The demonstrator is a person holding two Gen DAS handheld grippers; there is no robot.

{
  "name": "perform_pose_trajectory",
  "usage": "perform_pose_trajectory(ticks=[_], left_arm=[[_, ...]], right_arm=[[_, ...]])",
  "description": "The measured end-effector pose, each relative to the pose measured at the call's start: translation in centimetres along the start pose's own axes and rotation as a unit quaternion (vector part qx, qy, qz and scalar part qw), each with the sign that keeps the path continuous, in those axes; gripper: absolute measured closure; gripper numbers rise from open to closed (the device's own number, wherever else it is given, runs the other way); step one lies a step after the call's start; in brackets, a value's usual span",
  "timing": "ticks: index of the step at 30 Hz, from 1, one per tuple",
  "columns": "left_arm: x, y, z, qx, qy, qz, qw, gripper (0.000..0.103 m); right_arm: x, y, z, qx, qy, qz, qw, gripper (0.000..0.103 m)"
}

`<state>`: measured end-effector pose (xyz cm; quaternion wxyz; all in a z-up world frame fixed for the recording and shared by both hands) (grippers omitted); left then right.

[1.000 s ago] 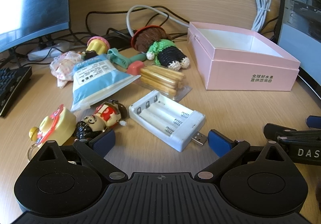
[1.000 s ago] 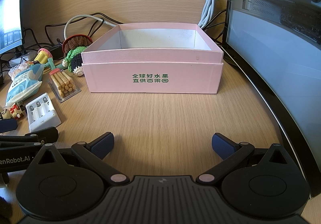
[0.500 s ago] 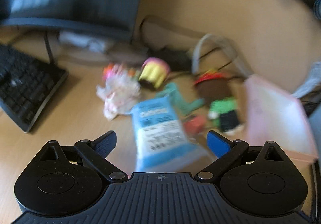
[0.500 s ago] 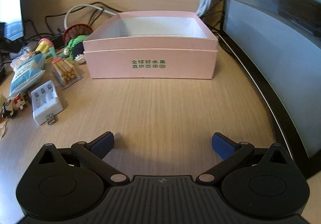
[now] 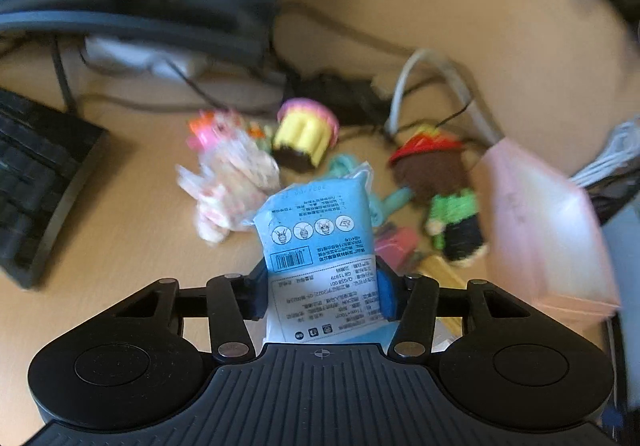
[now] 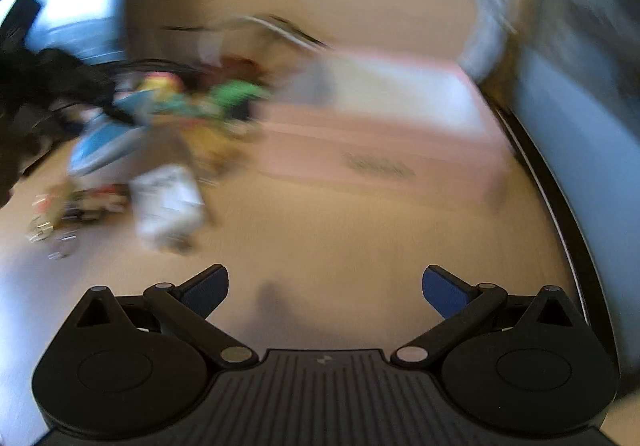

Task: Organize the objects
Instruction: 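Grasp the blue tissue packet with the left tool while the right tool grasps the white battery charger, then lower the blue packet into the pink box and open the left tool while the right carries the charger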

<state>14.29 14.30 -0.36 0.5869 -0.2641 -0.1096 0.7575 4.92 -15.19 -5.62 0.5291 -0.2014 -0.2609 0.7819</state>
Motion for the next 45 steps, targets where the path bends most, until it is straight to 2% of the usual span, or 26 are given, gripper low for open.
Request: perform_pose_trajectory(ticks=[2,4,6,9,11,13,15,20,23,25,26,29,31,34,36,38,40,43,45], left_arm=[[0.6,0.9,3.1,-0.025,0.002,-0.016,0.9996,0.048],[1.2,2.2,6.0,-0.038,0.009,-0.029,0.9988,0.048],[1.7,3.4,8.1,-0.039,0.018,-0.037,0.9984,0.048],[2.1,5.6,9.9,-0.025,0.037,-0.054,0.9976,0.048],[1.7,6.8,10.4,-0.014,0.045,-0.07,0.9964,0.048],[1.1,7.9,10.3,0.001,0.054,-0.092,0.9943,0.048],[0.2,8.8,10.1,0.015,0.069,-0.114,0.991,0.048],[-3.0,9.9,8.9,0.042,0.112,-0.173,0.9776,0.048],[-5.8,9.5,8.4,0.056,0.164,-0.203,0.9637,0.048],[-8.6,8.5,8.0,0.048,0.197,-0.227,0.9526,0.048],[-10.2,7.5,7.8,0.038,0.203,-0.236,0.9496,0.048],[-14.4,3.9,7.4,-0.005,0.207,-0.243,0.9476,0.048],[-17.3,1.1,7.0,-0.034,0.207,-0.23,0.9505,0.048],[-21.4,-2.5,5.6,-0.073,0.215,-0.21,0.9509,0.047],[-24.0,-4.0,3.5,-0.099,0.196,-0.231,0.9479,0.046],[-25.4,-4.4,-0.9,-0.071,0.147,-0.234,0.9585,0.047],[-25.7,-3.9,-4.4,-0.035,0.126,-0.214,0.968,0.047],[-25.5,-2.7,-6.6,-0.006,0.121,-0.212,0.9696,0.047],[-25.0,-1.4,-7.9,0.014,0.082,-0.244,0.9661,0.047]], right_arm=[[3.1,-1.3,0.1,-0.023,-0.017,0.06,0.998,0.0],[6.0,-2.4,-0.8,-0.028,-0.044,0.1,0.994,0.012],[8.4,-3.4,-2.5,-0.012,-0.074,0.125,0.989,0.021],[9.7,-4.7,-4.9,-0.003,-0.078,0.124,0.989,0.024],[9.7,-5.6,-6.4,0.015,-0.086,0.106,0.991,0.03],[9.5,-5.7,-7.1,0.041,-0.102,0.082,0.991,0.047],[9.4,-5.7,-6.9,0.049,-0.1,0.073,0.991,0.054],[8.0,-3.3,-3.3,0.069,-0.084,0.036,0.993,0.055],[5.5,-1.7,0.5,0.072,-0.056,-0.005,0.996,0.055],[3.7,-1.2,3.3,0.064,-0.029,-0.025,0.997,0.055],[2.7,-1.1,4.8,0.055,-0.014,-0.033,0.998,0.055],[0.0,-1.3,8.8,0.024,0.009,-0.057,0.998,0.055],[-1.2,-1.6,10.2,0.005,0.018,-0.06,0.998,0.055],[-2.7,-1.8,11.6,-0.017,0.023,-0.064,0.998,0.055],[-3.5,-1.9,11.7,-0.031,0.026,-0.066,0.997,0.055],[-4.0,-1.9,11.3,-0.034,0.018,-0.075,0.996,0.055],[-4.4,-1.9,10.8,-0.036,0.013,-0.072,0.997,0.056],[-5.2,-1.8,10.8,-0.047,0.011,-0.056,0.997,0.056],[-6.2,-1.7,10.1,-0.044,0.003,-0.061,0.997,0.056]])
Point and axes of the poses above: each gripper's, at about its wrist camera, not at the fingertips, and z roughly against the way its jaws point, x to its left, y to its underside, the point moved 10 cm from there along -z, roughly the way its jaws point, and after that the axes turned 10 degrees about x, right-handed, at the moved point
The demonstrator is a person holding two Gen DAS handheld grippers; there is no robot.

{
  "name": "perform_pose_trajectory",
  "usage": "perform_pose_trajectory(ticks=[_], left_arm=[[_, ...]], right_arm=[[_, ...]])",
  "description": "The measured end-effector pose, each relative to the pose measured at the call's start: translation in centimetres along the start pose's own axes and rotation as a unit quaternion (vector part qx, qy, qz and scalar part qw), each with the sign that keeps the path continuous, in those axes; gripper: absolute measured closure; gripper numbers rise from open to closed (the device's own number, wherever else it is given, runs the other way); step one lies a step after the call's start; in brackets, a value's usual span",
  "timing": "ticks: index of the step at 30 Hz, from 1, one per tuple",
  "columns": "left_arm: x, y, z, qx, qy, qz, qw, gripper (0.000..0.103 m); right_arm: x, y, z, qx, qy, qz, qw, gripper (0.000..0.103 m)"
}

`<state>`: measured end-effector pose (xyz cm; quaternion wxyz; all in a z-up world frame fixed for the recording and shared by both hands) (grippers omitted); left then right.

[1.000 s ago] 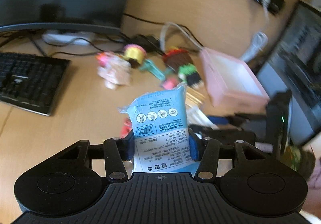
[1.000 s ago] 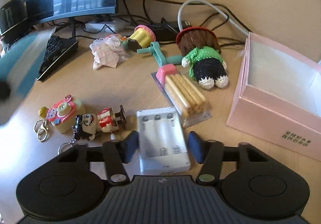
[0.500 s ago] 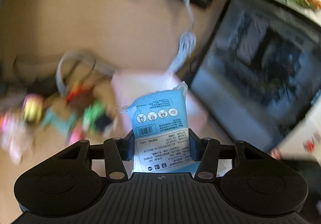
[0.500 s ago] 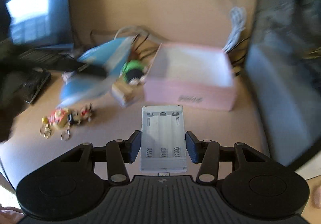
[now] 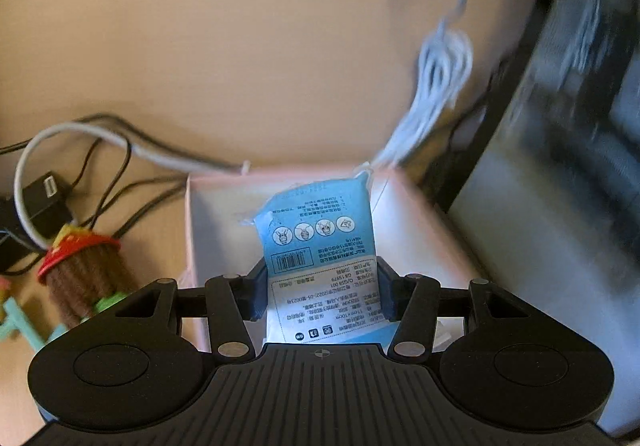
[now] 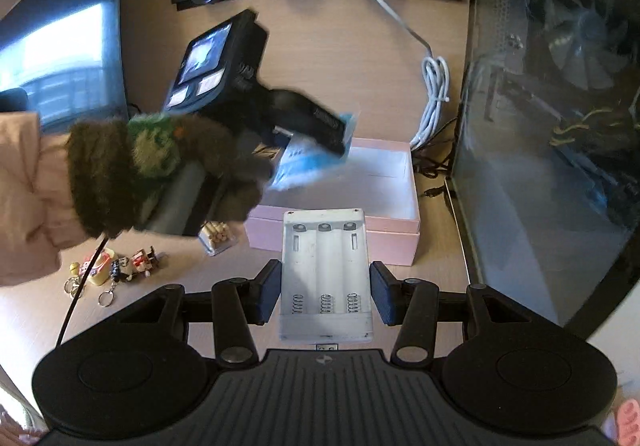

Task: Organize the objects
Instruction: 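Lower the blue packet into the pink box and open the left tool while the right carries the charger, then release the charger into the pink box with the right tool while the left grasps the knitted doll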

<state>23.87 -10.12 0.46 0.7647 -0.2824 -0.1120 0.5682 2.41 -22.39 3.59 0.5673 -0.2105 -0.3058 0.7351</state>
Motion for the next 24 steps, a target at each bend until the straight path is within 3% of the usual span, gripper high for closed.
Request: perform_pose_trajectory(ticks=[2,4,7,10,13,16,19,24], left_arm=[[0.0,0.9,-0.7,0.016,-0.03,-0.038,0.9987,0.047],[-0.4,1.9,-1.2,0.032,-0.031,-0.067,0.9967,0.047],[0.2,2.9,-1.1,0.031,-0.019,-0.039,0.9986,0.048],[0.7,2.2,1.5,-0.038,0.002,0.012,0.9992,0.05],[1.9,1.2,4.8,-0.094,0.005,0.055,0.994,0.05],[3.1,1.3,7.8,-0.118,0.025,0.108,0.9868,0.05],[2.9,4.7,10.5,-0.111,0.049,0.115,0.9859,0.05],[3.6,12.3,11.7,-0.062,0.01,0.079,0.9949,0.05]], right_arm=[[-0.8,-0.1,-1.6,0.019,-0.012,-0.014,1.0,0.056],[-0.9,-0.4,-2.7,0.021,-0.015,-0.007,1.0,0.056],[-0.7,-1.1,-4.0,0.02,-0.024,-0.004,1.0,0.056],[-0.4,-1.5,-4.6,0.014,-0.021,0.009,1.0,0.056],[-0.8,-1.6,-5.0,0.013,-0.016,0.005,1.0,0.056],[-1.5,-2.6,-5.5,0.009,-0.002,-0.004,1.0,0.056],[-2.0,-4.7,-6.0,-0.007,0.006,-0.018,1.0,0.055],[-2.9,-11.5,-8.2,-0.06,0.044,-0.043,0.996,0.052]])
Point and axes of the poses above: each gripper's, at about its wrist camera, not at the fingertips, and z roughly against the way its jaws point, x to its left, y to its underside, the point moved 10 cm from there along -z, roughly the way its jaws point, and after that the axes turned 10 degrees about x, right-handed, at the moved point
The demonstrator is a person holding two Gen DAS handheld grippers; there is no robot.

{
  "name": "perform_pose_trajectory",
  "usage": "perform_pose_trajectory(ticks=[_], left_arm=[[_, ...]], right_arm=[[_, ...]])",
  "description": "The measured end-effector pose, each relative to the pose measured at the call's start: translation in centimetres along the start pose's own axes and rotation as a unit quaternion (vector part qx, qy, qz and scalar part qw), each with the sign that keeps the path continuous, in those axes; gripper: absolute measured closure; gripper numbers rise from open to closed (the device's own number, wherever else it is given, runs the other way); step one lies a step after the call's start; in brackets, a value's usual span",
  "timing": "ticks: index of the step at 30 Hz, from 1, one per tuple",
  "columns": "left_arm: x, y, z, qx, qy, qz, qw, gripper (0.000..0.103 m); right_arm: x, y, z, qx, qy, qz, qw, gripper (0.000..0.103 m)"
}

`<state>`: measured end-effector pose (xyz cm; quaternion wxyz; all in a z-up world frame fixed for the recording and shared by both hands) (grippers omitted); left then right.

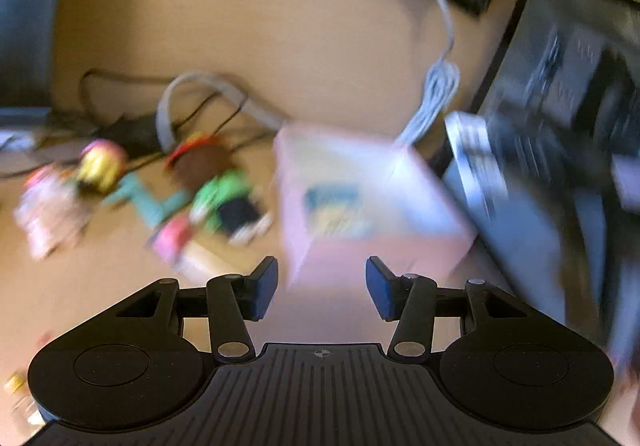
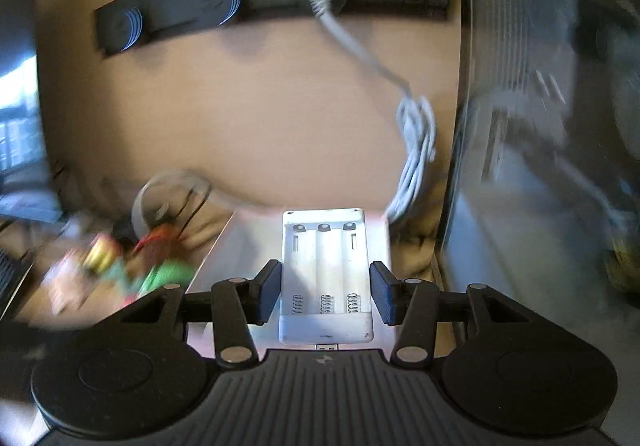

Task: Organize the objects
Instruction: 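Release the charger into the pink box with the right tool while the left grasps the knitted doll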

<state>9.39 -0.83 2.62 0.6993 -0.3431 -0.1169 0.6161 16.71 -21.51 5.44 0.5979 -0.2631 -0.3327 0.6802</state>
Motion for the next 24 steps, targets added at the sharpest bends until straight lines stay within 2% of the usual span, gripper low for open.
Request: perform_pose_trajectory(ticks=[1,3,5,7,10,13,17,21,22,24], left_arm=[[1.2,1.0,0.6,0.007,-0.013,0.007,0.9999,0.05],[4.2,1.7,1.8,0.011,-0.027,0.049,0.9984,0.05],[7.0,1.1,2.7,0.007,-0.031,0.101,0.9944,0.05],[8.8,-0.3,3.0,0.001,-0.025,0.139,0.9899,0.05],[9.7,-3.5,1.7,-0.014,-0.004,0.177,0.9841,0.05],[9.1,-6.8,-1.2,-0.012,-0.006,0.175,0.9844,0.05],[8.4,-9.6,-6.8,0.025,-0.011,0.196,0.9803,0.05],[9.4,-10.5,-11.6,0.057,-0.089,0.19,0.976,0.05],[9.6,-10.5,-12.7,0.067,-0.106,0.189,0.9739,0.046],[9.8,-10.5,-14.5,0.075,-0.093,0.197,0.973,0.041]], right_arm=[[0.0,-1.0,-1.0,0.001,0.009,-0.006,1.0,0.045],[0.5,-2.1,-2.2,0.008,0.008,-0.023,1.0,0.044],[2.2,-2.1,-2.0,0.012,-0.014,-0.027,0.999,0.043],[4.5,-1.0,-1.1,0.017,-0.033,-0.015,0.999,0.035],[7.6,2.3,1.4,0.02,-0.046,0.025,0.998,0.035],[8.7,6.1,3.8,0.034,-0.05,0.056,0.997,0.035],[7.7,9.2,5.9,0.059,-0.035,0.064,0.996,0.034],[5.5,10.2,7.1,0.07,-0.005,0.054,0.996,0.031],[4.8,10.5,7.4,0.072,0.001,0.05,0.996,0.03],[3.7,11.0,7.9,0.077,0.009,0.04,0.996,0.026]])
Point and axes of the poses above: each gripper's, at about its wrist camera, not at the fingertips, and z roughly against the way its jaws point, x to its left, y to its underside, the point moved 10 cm from there along -z, roughly the way its jaws point, and after that the axes turned 10 degrees about x, right-handed, at the moved point
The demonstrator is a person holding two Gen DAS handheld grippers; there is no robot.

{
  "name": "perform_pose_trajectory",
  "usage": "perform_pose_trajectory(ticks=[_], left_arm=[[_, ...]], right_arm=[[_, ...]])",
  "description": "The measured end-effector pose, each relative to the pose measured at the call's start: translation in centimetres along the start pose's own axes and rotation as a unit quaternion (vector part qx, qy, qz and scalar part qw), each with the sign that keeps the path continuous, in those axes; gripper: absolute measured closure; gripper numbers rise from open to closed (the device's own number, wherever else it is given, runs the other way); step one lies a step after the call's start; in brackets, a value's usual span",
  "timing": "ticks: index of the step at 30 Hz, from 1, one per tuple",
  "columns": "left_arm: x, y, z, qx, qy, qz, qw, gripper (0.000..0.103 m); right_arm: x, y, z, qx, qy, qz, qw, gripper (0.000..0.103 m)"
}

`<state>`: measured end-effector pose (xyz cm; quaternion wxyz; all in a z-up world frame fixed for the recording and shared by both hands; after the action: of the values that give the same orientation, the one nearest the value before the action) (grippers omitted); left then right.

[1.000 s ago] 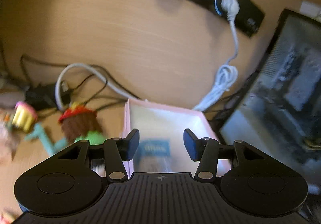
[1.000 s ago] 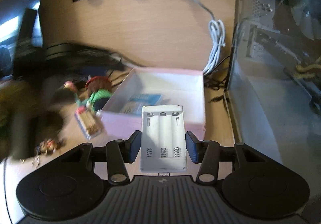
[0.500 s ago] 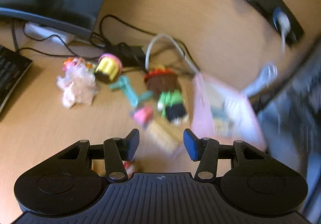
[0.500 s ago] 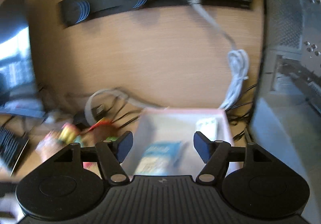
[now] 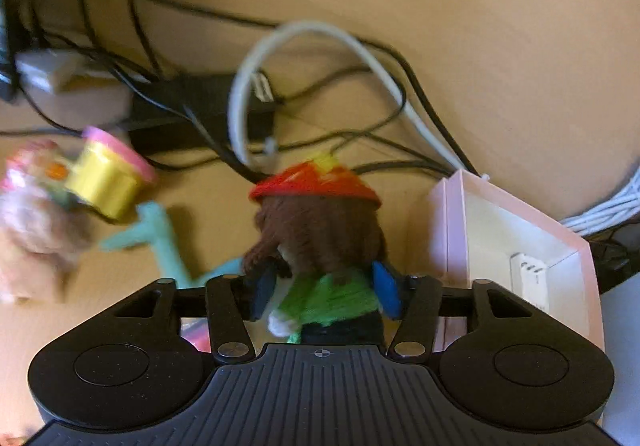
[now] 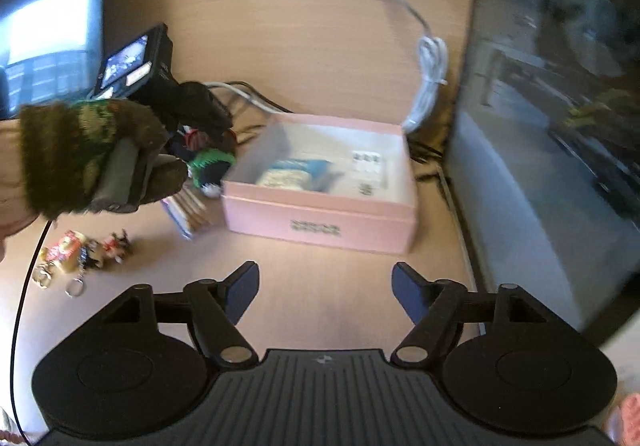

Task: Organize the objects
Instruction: 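Release the charger into the pink box with the right tool while the left grasps the knitted doll, then grasp the red Hello Kitty keychain with the right tool while the left holds the doll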

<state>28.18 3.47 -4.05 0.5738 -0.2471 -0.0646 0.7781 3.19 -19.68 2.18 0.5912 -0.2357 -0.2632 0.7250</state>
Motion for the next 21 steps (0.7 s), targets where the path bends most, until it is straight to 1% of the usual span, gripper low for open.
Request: perform_pose_trajectory(ticks=[1,2,3,5,6,8,10,12,14,16,19,21], left_arm=[[-0.1,-0.1,-0.7,0.004,0.007,0.007,0.9999,0.038],[0.0,-0.2,-1.2,0.005,0.003,0.01,0.9999,0.037],[-0.2,-0.4,-1.4,-0.006,-0.008,0.0,1.0,0.037],[-0.9,-0.5,-1.8,-0.016,-0.029,-0.036,0.9988,0.037],[-1.0,-0.6,-1.8,-0.021,-0.028,-0.038,0.9986,0.037],[-0.9,-0.6,-1.9,-0.018,-0.023,-0.034,0.999,0.038],[-0.8,-0.4,-1.8,-0.012,-0.022,-0.035,0.9991,0.043],[-0.7,-0.1,-1.5,-0.002,-0.015,-0.036,0.9992,0.046],[-0.3,0.0,-0.5,0.0,0.005,-0.037,0.9993,0.047],[0.2,0.5,1.9,-0.011,0.035,-0.04,0.9985,0.048],[1.4,1.6,7.7,-0.032,0.091,-0.053,0.9939,0.048],[3.0,2.3,12.1,-0.054,0.115,-0.064,0.9898,0.048]], right_arm=[[-0.5,0.3,0.0,0.004,0.002,-0.006,1.0,0.026],[-0.9,0.7,0.0,0.008,0.002,-0.008,1.0,0.026],[-1.2,0.9,0.0,0.011,0.003,-0.01,1.0,0.025],[-1.6,1.6,0.0,0.016,0.006,-0.009,1.0,0.025],[-1.8,1.7,-0.1,0.017,0.006,-0.009,1.0,0.025],[-1.8,2.1,-0.3,0.022,0.005,-0.008,1.0,0.025],[-1.8,2.5,-0.5,0.027,0.003,-0.008,1.0,0.025],[-1.5,2.5,-0.6,0.029,-0.001,-0.006,1.0,0.025],[-1.1,2.3,-0.6,0.025,-0.003,-0.001,1.0,0.025],[-0.6,2.1,-0.6,0.02,-0.006,0.003,1.0,0.025],[0.6,1.5,-0.9,0.019,-0.015,0.009,1.0,0.025],[2.1,0.9,-1.3,0.019,-0.026,0.02,0.999,0.024]])
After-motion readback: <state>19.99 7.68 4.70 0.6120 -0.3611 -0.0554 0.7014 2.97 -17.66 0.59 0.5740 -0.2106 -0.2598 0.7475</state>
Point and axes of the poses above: each gripper's, at about its wrist camera, not at the fingertips, and z roughly against the way its jaws point, x to its left, y to its underside, the point moved 10 cm from there along -z, roughly the way its jaws point, and after that the axes turned 10 degrees about x, right-handed, at the moved point
